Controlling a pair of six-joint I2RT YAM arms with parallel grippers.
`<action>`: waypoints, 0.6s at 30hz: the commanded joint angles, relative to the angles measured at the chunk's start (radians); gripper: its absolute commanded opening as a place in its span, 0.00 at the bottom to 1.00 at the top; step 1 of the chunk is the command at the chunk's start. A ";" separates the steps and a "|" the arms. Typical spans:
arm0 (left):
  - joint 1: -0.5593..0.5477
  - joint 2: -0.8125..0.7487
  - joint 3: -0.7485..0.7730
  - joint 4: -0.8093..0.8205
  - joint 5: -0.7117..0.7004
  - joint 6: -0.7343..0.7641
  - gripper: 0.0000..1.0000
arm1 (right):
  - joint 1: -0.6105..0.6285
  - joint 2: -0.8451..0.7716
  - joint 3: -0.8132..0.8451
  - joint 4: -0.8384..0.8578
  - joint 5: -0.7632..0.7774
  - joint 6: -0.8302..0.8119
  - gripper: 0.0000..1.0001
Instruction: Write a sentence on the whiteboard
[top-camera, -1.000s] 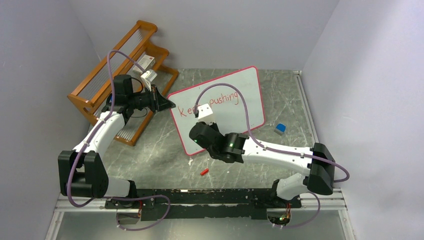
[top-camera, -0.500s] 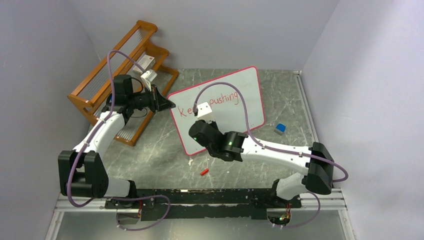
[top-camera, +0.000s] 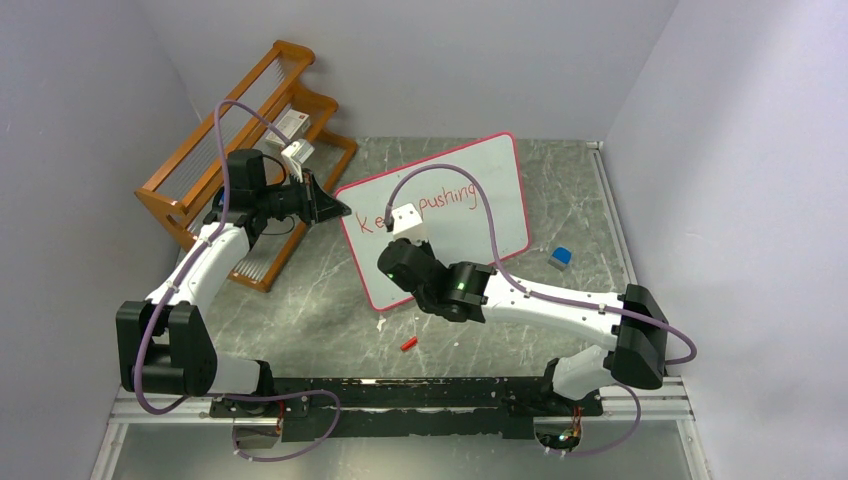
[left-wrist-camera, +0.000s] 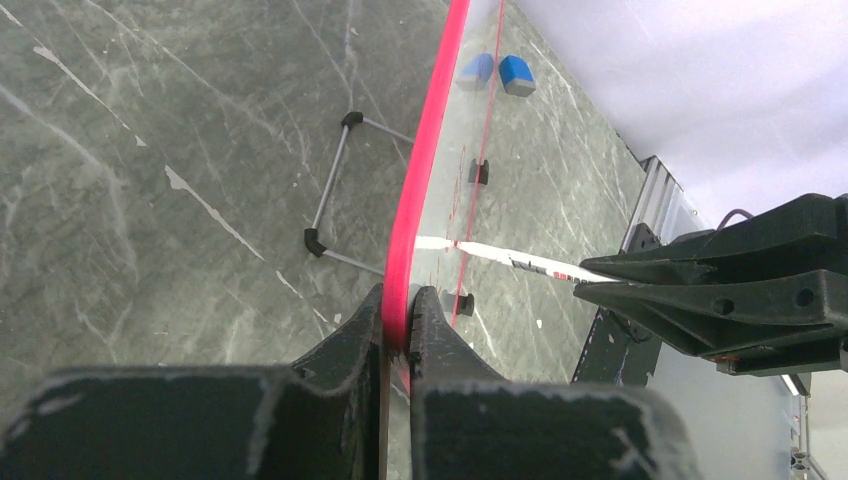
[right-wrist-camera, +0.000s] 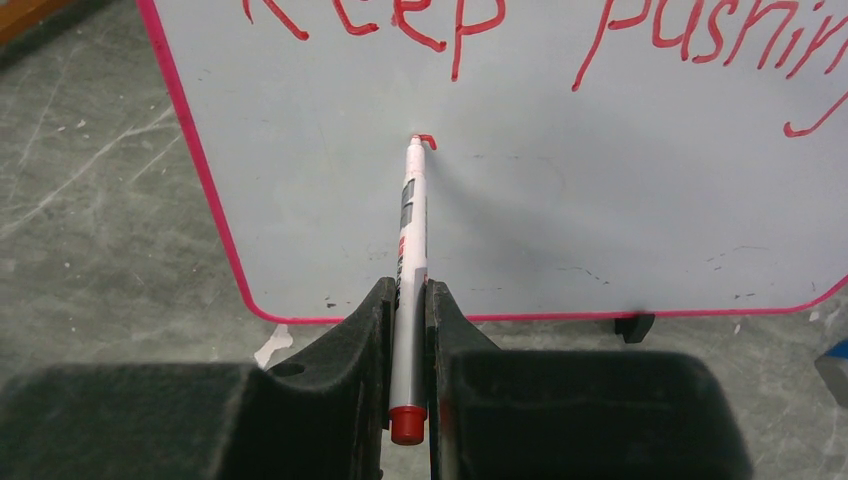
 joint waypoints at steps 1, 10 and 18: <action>-0.022 0.027 -0.018 -0.056 -0.120 0.101 0.05 | -0.008 0.021 0.028 0.019 -0.030 0.008 0.00; -0.022 0.026 -0.018 -0.057 -0.122 0.102 0.05 | -0.007 0.028 0.023 -0.043 -0.034 0.032 0.00; -0.022 0.025 -0.019 -0.057 -0.124 0.102 0.05 | -0.007 0.027 0.000 -0.075 -0.051 0.057 0.00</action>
